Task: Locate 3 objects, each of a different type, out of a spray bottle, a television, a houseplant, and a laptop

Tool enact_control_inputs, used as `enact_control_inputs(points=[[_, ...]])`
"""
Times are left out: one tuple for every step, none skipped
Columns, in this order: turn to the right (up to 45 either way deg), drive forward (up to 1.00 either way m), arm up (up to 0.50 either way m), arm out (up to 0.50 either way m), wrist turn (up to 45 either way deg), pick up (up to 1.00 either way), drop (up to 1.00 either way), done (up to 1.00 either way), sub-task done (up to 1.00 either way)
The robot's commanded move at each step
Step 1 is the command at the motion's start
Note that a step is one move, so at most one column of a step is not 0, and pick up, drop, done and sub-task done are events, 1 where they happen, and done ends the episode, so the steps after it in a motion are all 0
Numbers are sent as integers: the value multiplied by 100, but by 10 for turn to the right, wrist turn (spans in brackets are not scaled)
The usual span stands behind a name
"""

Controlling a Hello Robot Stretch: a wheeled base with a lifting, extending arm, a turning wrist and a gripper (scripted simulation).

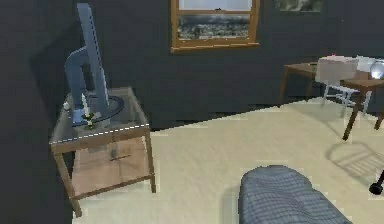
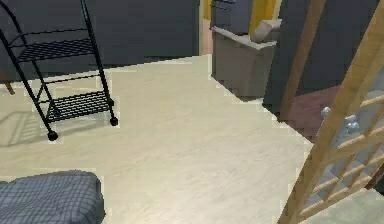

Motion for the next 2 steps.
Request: enact_control_inputs(points=[[0, 60, 0, 0, 0, 0, 0, 0, 0], [-330, 0, 0, 0, 0, 0, 0, 0, 0]])
